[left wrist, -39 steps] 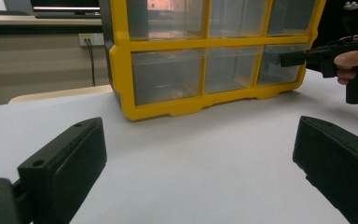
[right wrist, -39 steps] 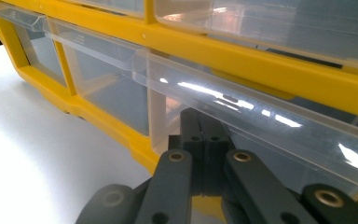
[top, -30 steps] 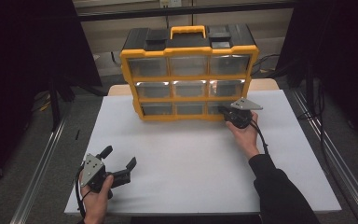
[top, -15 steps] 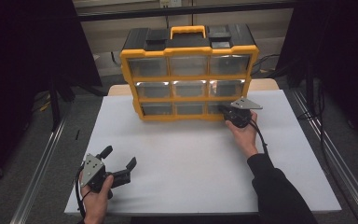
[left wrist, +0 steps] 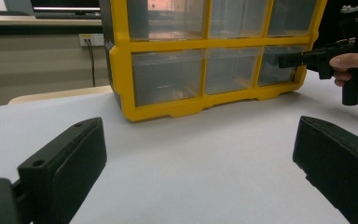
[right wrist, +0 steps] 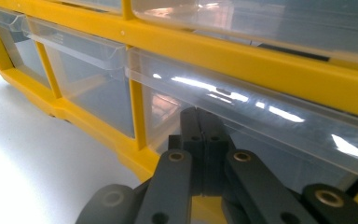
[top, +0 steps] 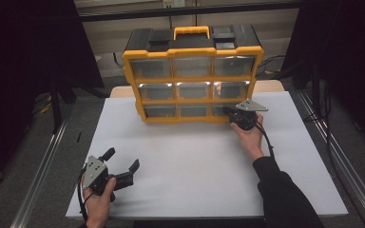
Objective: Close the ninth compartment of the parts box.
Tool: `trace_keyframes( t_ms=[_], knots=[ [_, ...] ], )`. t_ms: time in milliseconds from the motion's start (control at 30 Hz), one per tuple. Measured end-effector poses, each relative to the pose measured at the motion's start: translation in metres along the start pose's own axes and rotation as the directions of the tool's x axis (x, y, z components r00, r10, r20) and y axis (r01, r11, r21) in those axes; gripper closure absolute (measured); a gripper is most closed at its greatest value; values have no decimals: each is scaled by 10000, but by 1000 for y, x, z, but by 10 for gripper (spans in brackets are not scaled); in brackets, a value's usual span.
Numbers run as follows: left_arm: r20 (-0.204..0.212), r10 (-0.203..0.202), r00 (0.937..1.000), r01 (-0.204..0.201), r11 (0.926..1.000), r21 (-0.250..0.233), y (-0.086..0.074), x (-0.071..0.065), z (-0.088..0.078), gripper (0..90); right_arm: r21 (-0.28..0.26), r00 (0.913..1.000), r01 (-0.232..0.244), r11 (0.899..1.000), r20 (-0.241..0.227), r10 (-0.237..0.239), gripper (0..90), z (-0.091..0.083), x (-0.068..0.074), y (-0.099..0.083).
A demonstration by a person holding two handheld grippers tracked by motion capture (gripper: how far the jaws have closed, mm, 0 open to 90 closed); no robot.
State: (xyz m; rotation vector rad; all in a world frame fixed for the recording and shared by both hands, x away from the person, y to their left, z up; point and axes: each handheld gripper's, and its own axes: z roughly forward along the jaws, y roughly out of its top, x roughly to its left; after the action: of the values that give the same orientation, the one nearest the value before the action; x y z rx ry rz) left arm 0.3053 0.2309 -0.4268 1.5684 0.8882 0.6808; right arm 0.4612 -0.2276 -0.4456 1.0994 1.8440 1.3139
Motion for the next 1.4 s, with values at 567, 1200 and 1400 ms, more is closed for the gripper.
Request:
trace_keyframes(
  t_ms=[567,1200,1400],
  knots=[
    [-39,-45,10000,45,10000,-28,0,0,0,28,276,9996,-144,9995,-240,150,857,-1,4,-5],
    [-63,-17,10000,17,10000,-31,-1,1,-6,28,560,9974,-362,9978,-602,396,489,-9,10,1],
    [-110,-96,9999,95,9999,-99,-1,1,-7,28,441,9958,-648,9969,-616,675,302,-12,10,2]
  ],
)
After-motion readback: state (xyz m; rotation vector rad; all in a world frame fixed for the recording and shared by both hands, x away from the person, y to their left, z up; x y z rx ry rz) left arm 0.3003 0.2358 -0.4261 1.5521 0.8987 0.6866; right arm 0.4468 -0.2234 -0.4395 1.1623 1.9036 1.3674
